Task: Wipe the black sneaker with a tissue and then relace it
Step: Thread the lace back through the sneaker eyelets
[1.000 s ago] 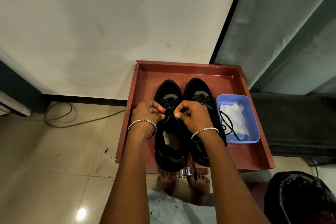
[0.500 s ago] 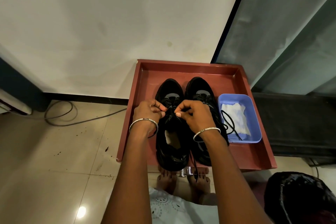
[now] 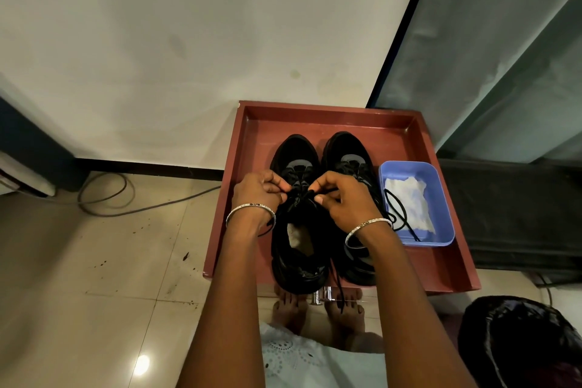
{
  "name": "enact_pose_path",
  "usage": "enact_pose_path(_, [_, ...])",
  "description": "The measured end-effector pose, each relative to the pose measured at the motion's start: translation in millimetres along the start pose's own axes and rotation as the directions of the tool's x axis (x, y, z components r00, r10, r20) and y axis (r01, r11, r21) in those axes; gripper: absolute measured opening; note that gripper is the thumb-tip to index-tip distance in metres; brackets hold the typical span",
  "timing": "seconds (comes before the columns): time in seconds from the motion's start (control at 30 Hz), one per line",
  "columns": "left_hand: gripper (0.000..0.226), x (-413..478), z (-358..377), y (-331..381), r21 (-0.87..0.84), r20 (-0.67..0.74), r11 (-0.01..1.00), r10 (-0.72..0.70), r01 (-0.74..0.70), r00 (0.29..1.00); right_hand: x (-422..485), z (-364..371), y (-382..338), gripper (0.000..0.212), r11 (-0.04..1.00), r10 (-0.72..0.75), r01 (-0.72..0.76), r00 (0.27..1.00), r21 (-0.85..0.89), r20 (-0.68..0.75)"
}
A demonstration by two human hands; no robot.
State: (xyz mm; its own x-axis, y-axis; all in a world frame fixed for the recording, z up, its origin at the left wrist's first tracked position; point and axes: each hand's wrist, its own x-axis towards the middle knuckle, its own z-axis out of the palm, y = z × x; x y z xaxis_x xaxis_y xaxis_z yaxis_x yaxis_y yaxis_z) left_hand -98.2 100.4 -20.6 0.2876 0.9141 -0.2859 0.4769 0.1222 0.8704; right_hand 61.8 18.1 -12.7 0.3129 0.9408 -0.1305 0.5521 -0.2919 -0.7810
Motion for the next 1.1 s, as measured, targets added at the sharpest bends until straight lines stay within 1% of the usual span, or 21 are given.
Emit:
enact_pose_path(0.07, [0.034, 1, -1, -1, 0.005, 0.013, 1.000, -0.003, 0.003, 1.000, 1, 3, -1, 0.022, 1.000, -0.008, 0.008, 1.000, -0.006, -0.021])
enact_pose_path(0.2, [0.028, -2, -2, 1, 0.034, 0.014, 0.999, 0.001, -0.002, 1.000, 2, 7, -1, 0.019, 0.997, 0.000, -0.006, 0.997, -0.081, -0.074])
enact_pose_path(0.27, [0.024, -3, -2, 3, 0.050, 0.013, 0.999, 0.000, -0.001, 1.000, -1, 4, -2, 0.015, 0.990, -0.028, 0.019, 0.997, -0.139, -0.070])
enact_pose_path(0.33, [0.022, -5, -1, 6, 0.062, 0.008, 0.998, -0.003, 0.002, 1.000, -1, 0, 0, 0.012, 0.987, -0.049, 0.041, 0.998, -0.157, -0.047])
enact_pose_path(0.4, [0.022, -5, 0, 6, 0.065, 0.005, 0.998, -0.003, 0.002, 1.000, 0, -1, 4, 0.013, 0.993, -0.039, 0.036, 0.999, -0.115, -0.026])
enact_pose_path(0.53, [0.021, -6, -1, 7, 0.068, 0.005, 0.998, -0.004, 0.003, 1.000, 0, -5, 3, 0.010, 0.994, -0.006, 0.004, 1.000, 0.107, 0.018])
enact_pose_path(0.6, [0.020, -7, -2, 8, 0.077, 0.012, 0.997, -0.004, 0.003, 1.000, 0, -6, 1, 0.011, 0.991, -0.003, 0.000, 1.000, 0.137, 0.020])
enact_pose_path(0.77, [0.019, -7, -2, 10, 0.097, 0.018, 0.995, 0.000, -0.002, 1.000, 3, 2, 0, 0.013, 1.000, -0.017, 0.016, 0.999, -0.013, -0.051])
enact_pose_path(0.87, [0.020, -8, -1, 11, 0.095, 0.015, 0.995, 0.005, -0.007, 1.000, 3, 4, 0, 0.014, 0.994, -0.049, 0.042, 0.997, -0.104, -0.063])
enact_pose_path(0.97, [0.021, -7, 1, 11, 0.135, 0.002, 0.991, 0.018, -0.018, 1.000, 2, 1, 1, 0.015, 0.994, -0.065, 0.061, 0.997, -0.091, -0.039])
enact_pose_path(1.1, [0.020, -7, -1, 15, 0.180, 0.042, 0.983, 0.038, -0.045, 0.998, 4, -1, 2, 0.013, 0.999, -0.013, 0.011, 0.999, -0.035, -0.045])
